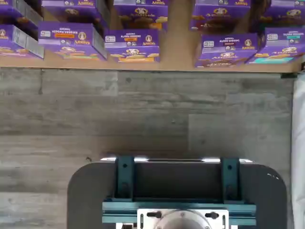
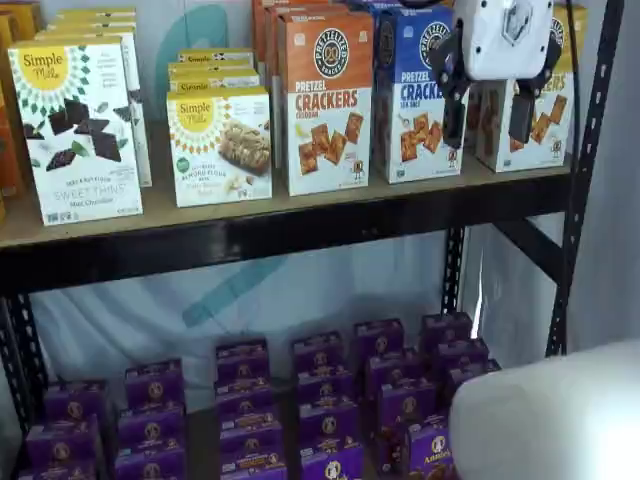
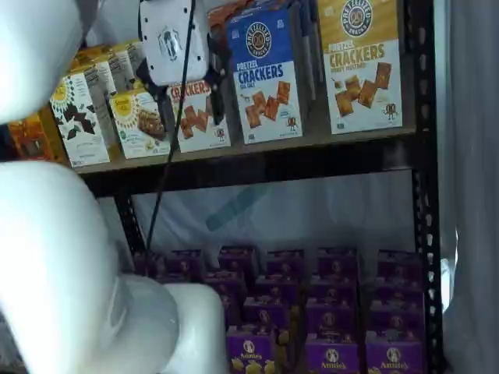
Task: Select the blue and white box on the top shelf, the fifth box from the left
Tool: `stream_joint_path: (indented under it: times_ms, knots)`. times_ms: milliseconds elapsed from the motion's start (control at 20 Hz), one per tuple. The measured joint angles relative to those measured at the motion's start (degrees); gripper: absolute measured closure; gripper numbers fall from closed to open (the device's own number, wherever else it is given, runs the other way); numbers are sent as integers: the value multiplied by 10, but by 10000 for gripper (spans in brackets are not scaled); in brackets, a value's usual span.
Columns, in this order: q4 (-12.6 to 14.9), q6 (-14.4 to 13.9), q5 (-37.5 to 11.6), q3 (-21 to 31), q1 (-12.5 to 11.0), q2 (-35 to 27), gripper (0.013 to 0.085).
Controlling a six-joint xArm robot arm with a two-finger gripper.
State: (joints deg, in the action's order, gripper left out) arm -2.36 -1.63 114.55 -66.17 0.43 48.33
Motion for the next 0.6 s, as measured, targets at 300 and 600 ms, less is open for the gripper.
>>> stream_joint_path:
  times_ms: [300, 600]
  knots:
    - [-52, 24, -21, 13, -44, 14, 130]
    - [8, -8, -48, 20, 13, 18, 130]
